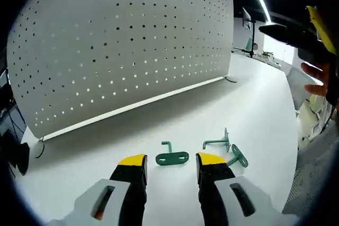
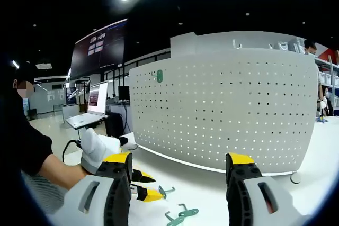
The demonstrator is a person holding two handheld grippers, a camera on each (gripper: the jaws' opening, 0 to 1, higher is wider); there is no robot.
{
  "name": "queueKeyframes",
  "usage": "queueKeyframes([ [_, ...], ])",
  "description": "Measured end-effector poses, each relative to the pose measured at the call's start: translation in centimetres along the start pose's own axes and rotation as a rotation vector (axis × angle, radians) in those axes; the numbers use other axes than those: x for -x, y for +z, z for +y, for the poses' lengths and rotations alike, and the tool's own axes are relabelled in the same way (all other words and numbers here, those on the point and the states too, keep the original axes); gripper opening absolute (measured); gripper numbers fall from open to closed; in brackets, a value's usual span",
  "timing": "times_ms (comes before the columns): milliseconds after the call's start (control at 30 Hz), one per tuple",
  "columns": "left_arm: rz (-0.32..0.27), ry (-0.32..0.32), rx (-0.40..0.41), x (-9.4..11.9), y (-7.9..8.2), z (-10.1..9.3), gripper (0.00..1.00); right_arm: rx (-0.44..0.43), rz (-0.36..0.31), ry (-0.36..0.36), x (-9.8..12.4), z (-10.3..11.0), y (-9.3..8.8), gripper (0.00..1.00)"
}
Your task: Insert the hook assembly into the mounting plate slot until the hook locks in place.
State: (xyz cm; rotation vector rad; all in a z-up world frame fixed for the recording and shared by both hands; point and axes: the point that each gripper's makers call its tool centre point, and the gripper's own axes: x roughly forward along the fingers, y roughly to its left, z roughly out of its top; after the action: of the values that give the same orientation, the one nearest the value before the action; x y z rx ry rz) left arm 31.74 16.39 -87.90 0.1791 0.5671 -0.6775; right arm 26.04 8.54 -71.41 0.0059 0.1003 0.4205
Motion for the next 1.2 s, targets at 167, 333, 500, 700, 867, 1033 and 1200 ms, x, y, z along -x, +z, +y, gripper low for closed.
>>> queueKeyframes([
  [167,0.019,0.004,0.001,-1.1,-0.6,-0.1,0.39,-0.005,0.01,-0.002,-0.1,-0.1,-0.3,0.71],
  [333,0.029,-0.001,0.011,-1.9,-1.0,-0.3,0.4,-0.012,0.017,-0.006,-0.1,-0.4,-0.5,0.71],
  [500,0.024,-0.003,0.033,-2.2,-1.0,-0.4,0.4,-0.014,0.027,-0.009,-0.2,-0.5,-0.8,0.71],
  [700,0.026,0.005,-0.027,-2.5,-1.0,-0.1,0.33,-0.011,0.035,-0.015,-0.2,-0.6,-1.0,0.71],
  [867,0.022,-0.004,-0.019,-2.4,-1.0,0.1,0.32,-0.007,0.036,-0.021,-0.1,-0.6,-1.0,0.71],
  [1033,0.015,-0.025,-0.013,-1.9,-1.2,0.3,0.31,-0.001,0.035,-0.025,0.0,-0.7,-0.9,0.71],
  [1200,0.013,-0.026,-0.004,-0.9,-1.5,1.0,0.31,0.003,0.03,-0.027,-0.1,-0.7,-0.8,0.71],
])
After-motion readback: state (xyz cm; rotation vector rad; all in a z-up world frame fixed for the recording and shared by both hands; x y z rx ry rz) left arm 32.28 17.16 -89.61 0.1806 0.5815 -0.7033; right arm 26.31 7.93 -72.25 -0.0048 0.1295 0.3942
